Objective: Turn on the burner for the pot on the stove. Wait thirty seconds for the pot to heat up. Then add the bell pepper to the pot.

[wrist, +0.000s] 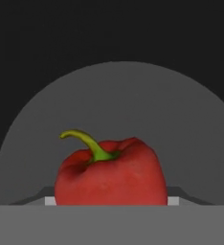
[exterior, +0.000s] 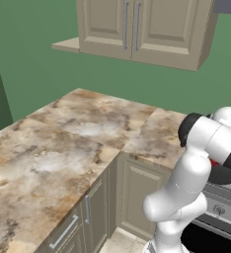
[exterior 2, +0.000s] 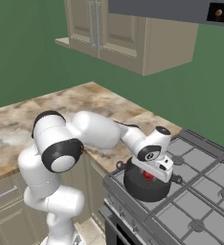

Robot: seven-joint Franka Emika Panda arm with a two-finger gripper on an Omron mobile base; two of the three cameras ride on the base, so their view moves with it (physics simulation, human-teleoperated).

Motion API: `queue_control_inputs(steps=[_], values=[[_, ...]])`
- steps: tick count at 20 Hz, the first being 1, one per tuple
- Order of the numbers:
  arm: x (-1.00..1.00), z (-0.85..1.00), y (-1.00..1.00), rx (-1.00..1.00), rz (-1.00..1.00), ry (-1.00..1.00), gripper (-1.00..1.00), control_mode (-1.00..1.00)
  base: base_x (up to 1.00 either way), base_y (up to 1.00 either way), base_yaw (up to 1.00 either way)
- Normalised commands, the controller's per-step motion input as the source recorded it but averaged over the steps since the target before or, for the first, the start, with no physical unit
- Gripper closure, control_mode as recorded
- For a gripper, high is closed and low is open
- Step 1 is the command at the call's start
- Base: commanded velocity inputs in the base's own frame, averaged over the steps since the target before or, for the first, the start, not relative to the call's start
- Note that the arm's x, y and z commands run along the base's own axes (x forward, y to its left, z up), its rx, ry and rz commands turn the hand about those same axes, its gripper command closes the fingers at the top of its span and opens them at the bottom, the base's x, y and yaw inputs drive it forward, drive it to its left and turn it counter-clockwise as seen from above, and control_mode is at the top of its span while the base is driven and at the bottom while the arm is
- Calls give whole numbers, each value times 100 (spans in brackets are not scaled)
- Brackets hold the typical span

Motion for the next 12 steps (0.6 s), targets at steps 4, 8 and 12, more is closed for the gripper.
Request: queue_control_inputs(steps=[4, 8, 12], values=[[0, 7, 0, 0, 0, 0, -100, -100, 0, 0, 0], [0, 17, 0, 0, 0, 0, -100, -100, 0, 0, 0], [0, 17, 0, 0, 0, 0, -100, -100, 0, 0, 0]])
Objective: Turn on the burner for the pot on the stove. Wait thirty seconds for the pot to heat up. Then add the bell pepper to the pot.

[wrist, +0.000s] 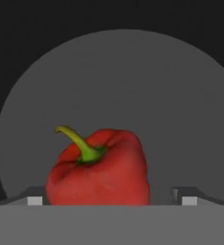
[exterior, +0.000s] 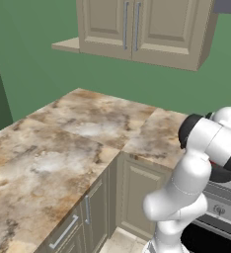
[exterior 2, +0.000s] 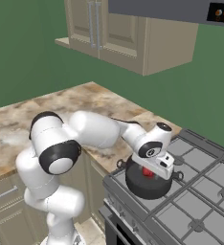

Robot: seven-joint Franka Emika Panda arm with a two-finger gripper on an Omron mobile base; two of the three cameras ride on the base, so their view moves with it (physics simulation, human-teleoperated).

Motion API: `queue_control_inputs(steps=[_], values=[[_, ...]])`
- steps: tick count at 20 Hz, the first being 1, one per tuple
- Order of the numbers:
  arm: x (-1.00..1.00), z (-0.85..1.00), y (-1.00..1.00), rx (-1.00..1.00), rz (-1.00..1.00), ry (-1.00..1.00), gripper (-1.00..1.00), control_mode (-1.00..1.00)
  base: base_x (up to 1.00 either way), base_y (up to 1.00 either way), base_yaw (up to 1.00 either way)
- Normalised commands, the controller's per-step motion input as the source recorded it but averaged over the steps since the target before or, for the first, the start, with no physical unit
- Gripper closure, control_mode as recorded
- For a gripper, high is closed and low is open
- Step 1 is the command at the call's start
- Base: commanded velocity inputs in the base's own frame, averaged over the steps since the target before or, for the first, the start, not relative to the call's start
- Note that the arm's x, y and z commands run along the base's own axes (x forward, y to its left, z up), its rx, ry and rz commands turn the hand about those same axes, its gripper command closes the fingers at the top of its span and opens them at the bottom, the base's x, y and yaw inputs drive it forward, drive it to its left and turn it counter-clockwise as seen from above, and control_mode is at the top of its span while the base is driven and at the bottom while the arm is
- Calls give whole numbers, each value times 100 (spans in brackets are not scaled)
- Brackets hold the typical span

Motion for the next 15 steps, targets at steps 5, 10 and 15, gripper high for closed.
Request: queue_control_inputs(steps=[5, 10, 15], values=[[0, 2, 0, 0, -3, 1, -100, -100, 0, 0, 0], [-5, -12, 0, -1, -4, 7, -100, -100, 0, 0, 0], [0, -7, 0, 0, -2, -9, -100, -100, 0, 0, 0]])
